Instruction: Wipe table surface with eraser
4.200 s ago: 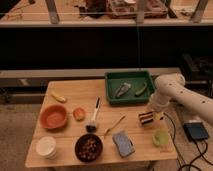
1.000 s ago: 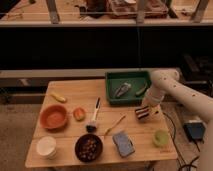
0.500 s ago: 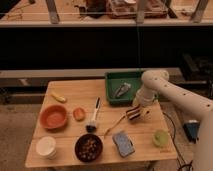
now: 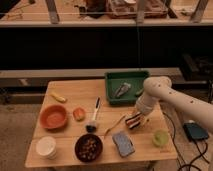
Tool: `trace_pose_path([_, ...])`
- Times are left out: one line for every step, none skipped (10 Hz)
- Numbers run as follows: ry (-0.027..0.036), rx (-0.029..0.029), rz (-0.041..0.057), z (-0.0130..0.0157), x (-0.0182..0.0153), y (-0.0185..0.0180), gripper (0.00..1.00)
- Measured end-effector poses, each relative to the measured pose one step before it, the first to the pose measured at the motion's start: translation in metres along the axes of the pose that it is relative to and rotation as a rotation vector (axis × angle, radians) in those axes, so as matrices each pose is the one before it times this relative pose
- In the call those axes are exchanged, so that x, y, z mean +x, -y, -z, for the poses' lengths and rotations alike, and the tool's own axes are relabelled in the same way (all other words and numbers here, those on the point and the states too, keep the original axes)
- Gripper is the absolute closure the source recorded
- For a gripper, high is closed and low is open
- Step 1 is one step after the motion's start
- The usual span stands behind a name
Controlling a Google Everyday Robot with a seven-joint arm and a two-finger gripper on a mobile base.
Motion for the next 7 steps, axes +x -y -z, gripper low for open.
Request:
trace_pose_path([0.00324, 0.00036, -0.00230, 0.00128, 0.00126, -0.00633, 1.00])
trace_pose_path([0.00229, -0.00871, -0.00203, 0.00118, 0.00097, -0.00712, 1.00])
trace_pose_path([-0.00176, -0.00886, -0.00372, 0.00150, 0.00174, -0.00661, 1.00])
trace_pose_path([-0.00746, -0.00794, -0.01506, 0.00279, 0.00654, -0.01085, 1.00])
trace_pose_path([-0.00839, -0.00422, -0.01441, 0.00242, 0.00626, -0.00843, 1.00])
trace_pose_path([-0.01304, -0.00348, -0.02129, 0.00364, 0.00844, -0.00922, 1.00])
trace_pose_path([-0.01192, -0.00066, -0.01794, 0.00328, 0.00572, -0.00459, 1.00])
